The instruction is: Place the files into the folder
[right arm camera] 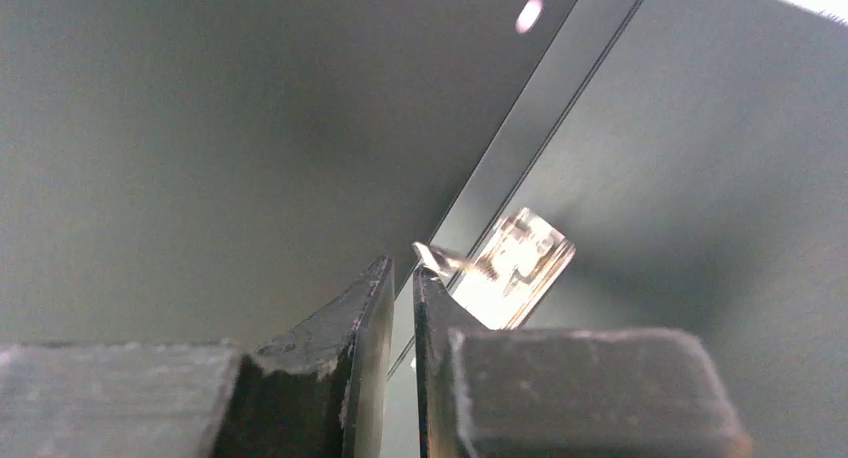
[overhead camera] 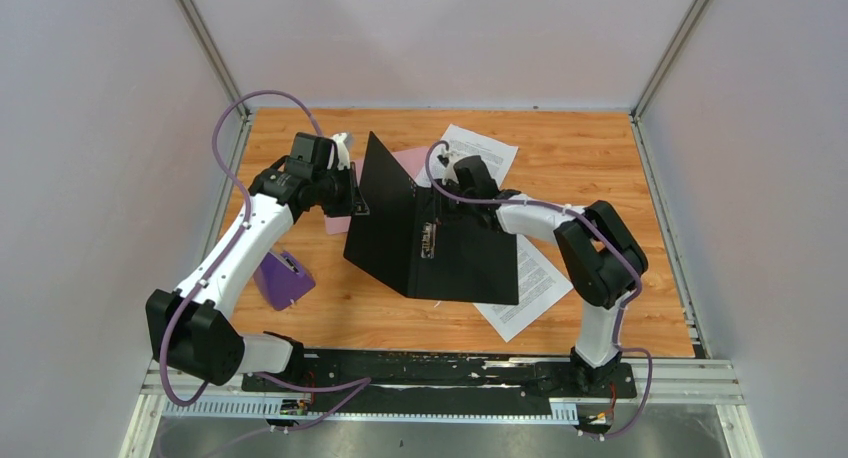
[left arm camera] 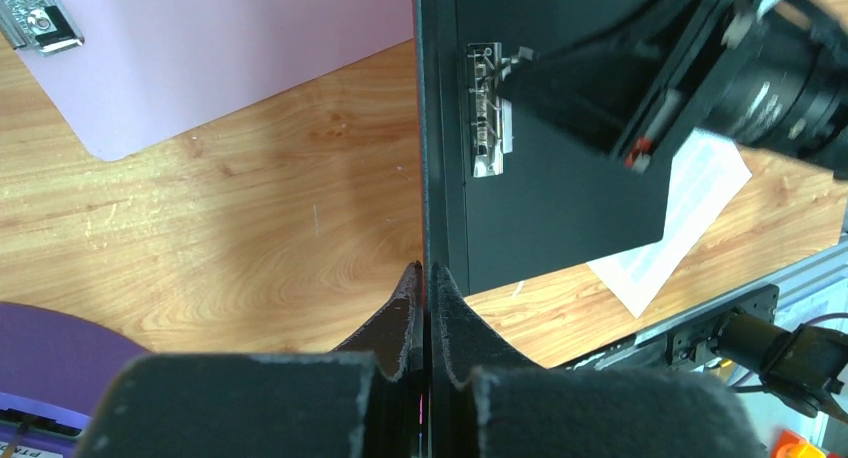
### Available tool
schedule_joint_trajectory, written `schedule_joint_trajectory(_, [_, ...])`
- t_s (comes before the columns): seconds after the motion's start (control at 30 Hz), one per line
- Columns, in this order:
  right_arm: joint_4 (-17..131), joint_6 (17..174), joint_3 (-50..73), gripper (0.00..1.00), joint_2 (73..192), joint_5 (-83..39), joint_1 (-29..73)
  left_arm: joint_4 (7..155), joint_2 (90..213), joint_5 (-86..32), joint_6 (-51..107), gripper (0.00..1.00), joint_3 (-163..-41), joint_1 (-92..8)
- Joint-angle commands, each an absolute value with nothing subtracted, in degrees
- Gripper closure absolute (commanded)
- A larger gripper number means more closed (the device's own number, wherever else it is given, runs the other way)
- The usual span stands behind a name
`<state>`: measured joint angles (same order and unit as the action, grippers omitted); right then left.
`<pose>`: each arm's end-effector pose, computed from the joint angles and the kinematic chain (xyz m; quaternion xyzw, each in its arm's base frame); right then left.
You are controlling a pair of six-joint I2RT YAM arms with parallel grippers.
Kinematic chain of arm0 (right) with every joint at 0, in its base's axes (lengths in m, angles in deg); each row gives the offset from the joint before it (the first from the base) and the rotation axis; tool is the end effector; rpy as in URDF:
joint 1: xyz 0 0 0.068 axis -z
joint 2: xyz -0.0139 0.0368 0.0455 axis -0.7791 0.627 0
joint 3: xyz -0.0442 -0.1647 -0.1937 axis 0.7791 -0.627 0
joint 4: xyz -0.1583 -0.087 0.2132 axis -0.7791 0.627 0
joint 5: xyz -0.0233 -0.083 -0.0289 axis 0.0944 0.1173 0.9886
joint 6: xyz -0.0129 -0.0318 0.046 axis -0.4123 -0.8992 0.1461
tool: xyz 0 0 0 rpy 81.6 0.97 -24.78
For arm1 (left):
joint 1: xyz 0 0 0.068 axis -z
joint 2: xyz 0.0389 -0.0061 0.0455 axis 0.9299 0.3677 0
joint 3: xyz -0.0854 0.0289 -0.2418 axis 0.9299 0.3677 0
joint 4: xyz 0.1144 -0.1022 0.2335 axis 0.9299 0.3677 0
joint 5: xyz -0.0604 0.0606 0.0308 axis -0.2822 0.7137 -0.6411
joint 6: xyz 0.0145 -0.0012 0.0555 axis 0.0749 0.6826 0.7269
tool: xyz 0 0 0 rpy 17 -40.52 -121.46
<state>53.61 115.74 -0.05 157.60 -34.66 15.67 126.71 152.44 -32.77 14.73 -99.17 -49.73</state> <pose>0.3270 0.2508 0.1464 -0.1426 0.8832 0.3543 0.2723 0.2826 -0.1060 0.2976 -0.0108 0.9338 -0.2332 0.2711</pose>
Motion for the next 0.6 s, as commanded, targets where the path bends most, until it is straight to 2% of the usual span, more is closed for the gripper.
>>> schedule_joint_trajectory(0.0, [54.27, 112.93, 7.70, 0.85, 162.23, -33.87, 19.51, 127.42, 150.35, -34.34, 16.18, 1.00, -98.60, -49.62])
schedule_joint_trajectory(0.17, [58.04, 110.53, 12.47, 0.81, 163.06, -33.76, 23.15, 127.11, 150.28, -34.07, 16.06, 1.00, -98.26, -49.62])
schedule_joint_trajectory(0.27, [58.92, 109.14, 12.43, 0.72, 159.63, -32.99, 25.96, 126.80, 150.32, -33.92, 16.32, 1.00, -98.09, -49.67])
schedule_joint_trajectory(0.4, [59.91, 108.43, 13.21, 0.55, 158.62, -34.97, 31.81, 126.29, 150.37, -34.30, 16.41, 1.00, -98.08, -49.66])
schedule_joint_trajectory(0.57, [61.62, 106.25, 15.99, 0.44, 161.67, -33.96, 39.06, 126.15, 150.18, -34.63, 16.97, 1.00, -98.05, -49.66])
